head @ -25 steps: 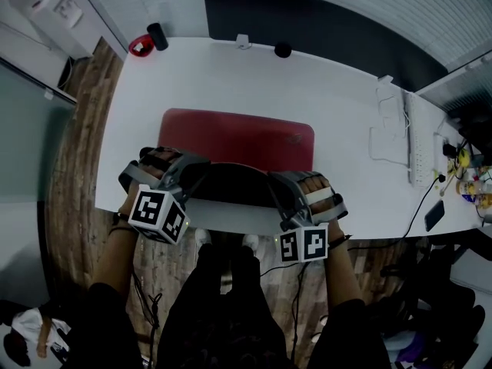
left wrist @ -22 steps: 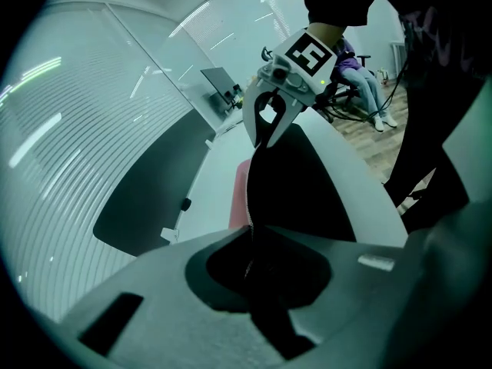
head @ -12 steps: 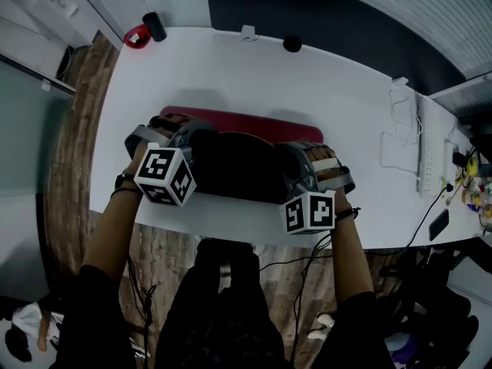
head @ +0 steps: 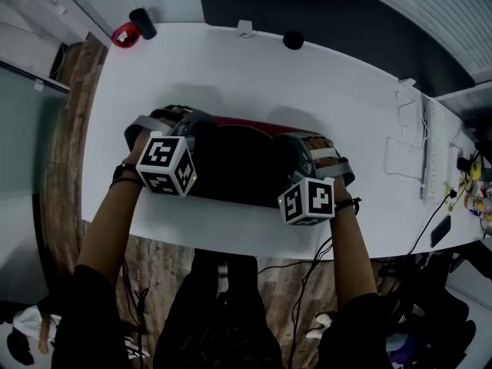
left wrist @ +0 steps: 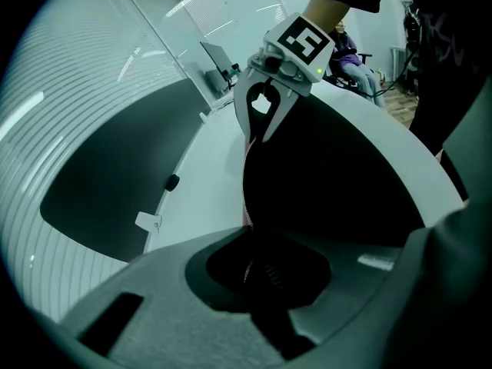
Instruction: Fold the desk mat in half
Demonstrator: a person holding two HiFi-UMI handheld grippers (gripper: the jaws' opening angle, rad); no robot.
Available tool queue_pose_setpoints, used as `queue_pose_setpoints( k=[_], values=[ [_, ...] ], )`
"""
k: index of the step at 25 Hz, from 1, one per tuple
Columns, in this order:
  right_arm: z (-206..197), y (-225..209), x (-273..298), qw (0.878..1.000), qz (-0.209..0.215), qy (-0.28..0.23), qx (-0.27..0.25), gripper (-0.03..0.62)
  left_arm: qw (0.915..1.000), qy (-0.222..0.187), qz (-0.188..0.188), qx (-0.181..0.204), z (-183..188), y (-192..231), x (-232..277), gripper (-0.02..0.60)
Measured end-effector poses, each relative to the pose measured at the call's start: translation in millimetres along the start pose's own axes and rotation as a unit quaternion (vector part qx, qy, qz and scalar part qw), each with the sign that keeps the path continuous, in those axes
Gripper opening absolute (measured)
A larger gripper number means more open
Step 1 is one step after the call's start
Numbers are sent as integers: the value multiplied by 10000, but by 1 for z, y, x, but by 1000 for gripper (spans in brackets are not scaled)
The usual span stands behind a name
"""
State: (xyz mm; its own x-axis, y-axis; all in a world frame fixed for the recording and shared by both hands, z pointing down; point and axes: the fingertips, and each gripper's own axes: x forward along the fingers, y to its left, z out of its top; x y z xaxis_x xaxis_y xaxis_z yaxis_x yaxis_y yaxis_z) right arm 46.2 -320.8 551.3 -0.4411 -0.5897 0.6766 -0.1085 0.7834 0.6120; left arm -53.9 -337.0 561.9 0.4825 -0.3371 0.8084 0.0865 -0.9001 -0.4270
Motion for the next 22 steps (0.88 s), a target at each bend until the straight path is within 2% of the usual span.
queue_pose_setpoints(
  k=[11, 22],
  values=[
    [-9, 0, 19, 9996, 281, 48, 88, 48, 9998, 29, -73, -205, -10, 4, 15, 28],
    [-12, -4, 24, 9999, 76, 68, 103, 89, 9998, 78, 110, -168, -12, 7, 21, 44]
  ],
)
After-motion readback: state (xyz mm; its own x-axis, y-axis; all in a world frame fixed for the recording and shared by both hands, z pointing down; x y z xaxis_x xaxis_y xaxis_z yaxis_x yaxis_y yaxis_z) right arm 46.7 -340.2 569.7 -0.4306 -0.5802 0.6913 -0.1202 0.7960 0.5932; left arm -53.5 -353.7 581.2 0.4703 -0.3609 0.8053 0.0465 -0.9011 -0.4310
